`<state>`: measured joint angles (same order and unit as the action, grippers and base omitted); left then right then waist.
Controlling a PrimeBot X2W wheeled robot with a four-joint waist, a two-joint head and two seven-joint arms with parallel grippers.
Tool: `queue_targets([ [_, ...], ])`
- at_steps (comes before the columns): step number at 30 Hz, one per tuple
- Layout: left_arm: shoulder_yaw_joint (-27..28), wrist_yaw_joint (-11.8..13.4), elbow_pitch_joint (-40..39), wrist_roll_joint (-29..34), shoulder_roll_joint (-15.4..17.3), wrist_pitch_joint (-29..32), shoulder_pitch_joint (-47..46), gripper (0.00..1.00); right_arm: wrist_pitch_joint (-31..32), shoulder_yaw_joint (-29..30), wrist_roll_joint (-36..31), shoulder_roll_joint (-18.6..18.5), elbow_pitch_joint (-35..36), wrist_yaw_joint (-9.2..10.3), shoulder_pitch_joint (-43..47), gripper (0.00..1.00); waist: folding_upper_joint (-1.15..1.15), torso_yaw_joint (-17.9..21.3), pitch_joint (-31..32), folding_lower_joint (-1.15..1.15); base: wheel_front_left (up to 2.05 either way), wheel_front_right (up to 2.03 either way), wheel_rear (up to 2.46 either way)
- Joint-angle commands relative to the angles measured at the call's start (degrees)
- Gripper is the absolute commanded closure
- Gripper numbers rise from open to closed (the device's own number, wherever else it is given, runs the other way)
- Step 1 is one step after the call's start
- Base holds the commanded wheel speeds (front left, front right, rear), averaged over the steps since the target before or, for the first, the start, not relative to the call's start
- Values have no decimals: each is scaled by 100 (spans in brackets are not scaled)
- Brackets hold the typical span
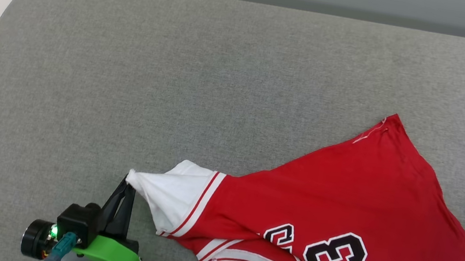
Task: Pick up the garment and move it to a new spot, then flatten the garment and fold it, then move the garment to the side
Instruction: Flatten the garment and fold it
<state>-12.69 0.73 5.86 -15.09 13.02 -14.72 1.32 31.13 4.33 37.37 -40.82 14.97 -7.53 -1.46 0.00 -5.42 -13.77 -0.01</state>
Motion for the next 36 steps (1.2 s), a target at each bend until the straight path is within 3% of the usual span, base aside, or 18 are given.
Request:
queue_targets([
  [1,-26,3,-34,54,-26,-3,-158,100,130,-160,-45,-100,58,4,-312,0,0,-130,-140,1,0,0,0],
  [8,-175,-31,-154,146,-101,-12,-452,100,1121,-1483,37,-645,-245,4,-1824,0,0,-424,-503,1,0,0,0],
  [15,-294,-76,-244,207,-242,-22,-706,100,1895,-2689,158,-690,-1125,4,-2955,0,0,-676,-796,1,0,0,0],
  [24,-313,-170,-277,274,-390,-27,-903,100,1575,-3722,105,-508,-2352,4,-3798,0,0,-867,-1081,1,0,0,0],
  [30,-261,-209,-294,353,-454,-27,-960,100,1575,-4551,325,-715,-2834,4,-3596,0,0,-906,-1124,1,0,0,0],
  [32,-224,-216,-287,370,-456,-27,-942,100,1532,-4651,444,-760,-2898,4,-3580,100,0,-879,-1101,1,0,0,0],
  [36,-153,-240,-255,395,-451,-28,-899,100,1084,-4526,623,-757,-2962,4,-3636,100,0,-800,-952,1,0,0,0],
])
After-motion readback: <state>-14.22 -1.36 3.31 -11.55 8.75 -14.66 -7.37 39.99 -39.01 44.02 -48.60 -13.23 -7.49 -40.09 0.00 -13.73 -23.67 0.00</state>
